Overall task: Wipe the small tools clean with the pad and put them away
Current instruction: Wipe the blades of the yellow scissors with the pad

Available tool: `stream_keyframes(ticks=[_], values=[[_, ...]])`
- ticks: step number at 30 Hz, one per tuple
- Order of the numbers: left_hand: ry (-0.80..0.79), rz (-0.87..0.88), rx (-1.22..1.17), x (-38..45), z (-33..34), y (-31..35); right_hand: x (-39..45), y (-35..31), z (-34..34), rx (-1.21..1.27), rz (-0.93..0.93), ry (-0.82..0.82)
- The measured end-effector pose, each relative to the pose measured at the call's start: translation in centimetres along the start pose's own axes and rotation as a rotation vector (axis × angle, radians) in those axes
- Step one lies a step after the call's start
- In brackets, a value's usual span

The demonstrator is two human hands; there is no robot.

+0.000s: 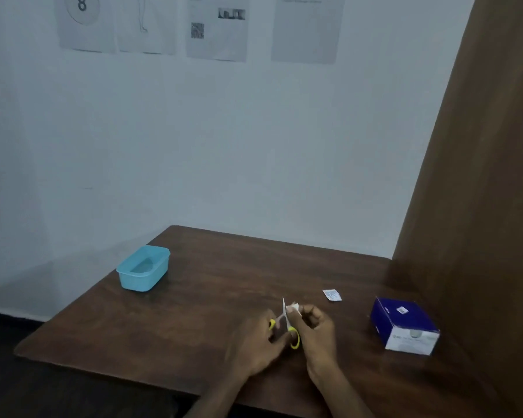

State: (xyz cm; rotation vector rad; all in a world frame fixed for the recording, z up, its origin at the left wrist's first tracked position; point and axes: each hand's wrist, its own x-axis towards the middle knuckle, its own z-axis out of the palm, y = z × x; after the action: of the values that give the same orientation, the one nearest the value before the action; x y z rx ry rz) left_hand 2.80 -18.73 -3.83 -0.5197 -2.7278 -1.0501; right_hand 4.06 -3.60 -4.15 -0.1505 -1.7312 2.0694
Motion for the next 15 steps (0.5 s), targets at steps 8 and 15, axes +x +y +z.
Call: stream_keyframes(ticks=[8, 15], values=[[0.013, 0.065, 0.178, 4.9, -2.4, 0.7, 5.7, -0.5, 0.4, 0.043, 0.07, -0.084], [0.039, 0.165, 0.314, 13.9, -0.6, -1.9, 14.4, 1.3, 0.9, 0.013, -0.004, -0.006]])
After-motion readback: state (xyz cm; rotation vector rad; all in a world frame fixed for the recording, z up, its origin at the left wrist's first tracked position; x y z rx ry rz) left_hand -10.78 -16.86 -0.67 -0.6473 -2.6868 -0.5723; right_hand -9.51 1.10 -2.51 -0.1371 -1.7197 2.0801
